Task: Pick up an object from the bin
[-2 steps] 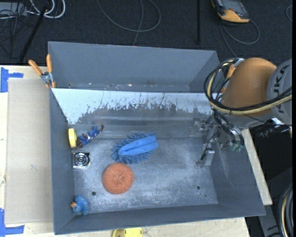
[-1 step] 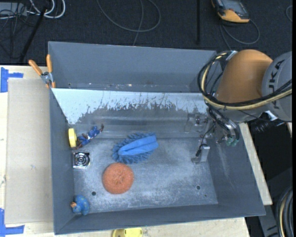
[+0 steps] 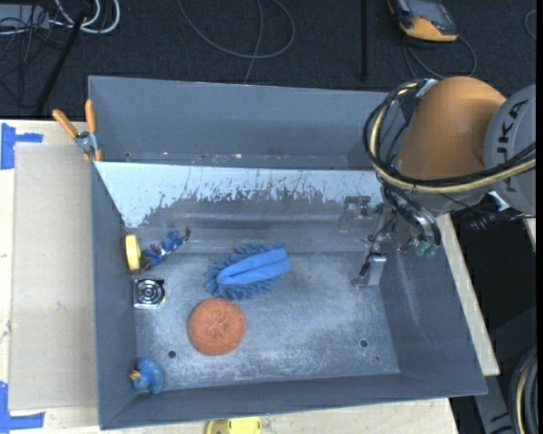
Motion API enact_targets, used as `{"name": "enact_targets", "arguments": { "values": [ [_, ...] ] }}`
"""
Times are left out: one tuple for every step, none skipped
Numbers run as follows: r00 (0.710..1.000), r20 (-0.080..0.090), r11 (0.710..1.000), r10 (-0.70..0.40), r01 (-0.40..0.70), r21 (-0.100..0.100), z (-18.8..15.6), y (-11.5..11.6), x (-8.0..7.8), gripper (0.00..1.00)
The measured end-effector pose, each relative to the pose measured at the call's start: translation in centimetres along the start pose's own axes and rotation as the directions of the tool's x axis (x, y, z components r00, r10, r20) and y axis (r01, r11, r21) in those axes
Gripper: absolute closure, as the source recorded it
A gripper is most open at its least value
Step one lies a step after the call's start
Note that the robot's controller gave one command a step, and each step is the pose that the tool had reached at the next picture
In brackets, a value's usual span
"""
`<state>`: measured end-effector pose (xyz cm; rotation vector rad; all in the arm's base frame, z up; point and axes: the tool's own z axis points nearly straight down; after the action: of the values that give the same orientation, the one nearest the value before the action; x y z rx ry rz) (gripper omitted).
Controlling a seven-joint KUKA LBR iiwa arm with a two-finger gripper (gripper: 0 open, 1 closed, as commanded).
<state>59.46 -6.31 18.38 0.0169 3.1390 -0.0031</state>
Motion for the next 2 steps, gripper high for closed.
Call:
{"name": "enact_targets", "arguments": {
  "values": [
    [1.0, 0.007, 1.0, -0.002, 0.002, -0.002, 4.5, -1.1, -0.7, 0.0],
    [0.988, -0.009, 0.988, -0.155, 0.155, -0.003, 5.3, 2.6, -1.7, 0.0]
  ]
}}
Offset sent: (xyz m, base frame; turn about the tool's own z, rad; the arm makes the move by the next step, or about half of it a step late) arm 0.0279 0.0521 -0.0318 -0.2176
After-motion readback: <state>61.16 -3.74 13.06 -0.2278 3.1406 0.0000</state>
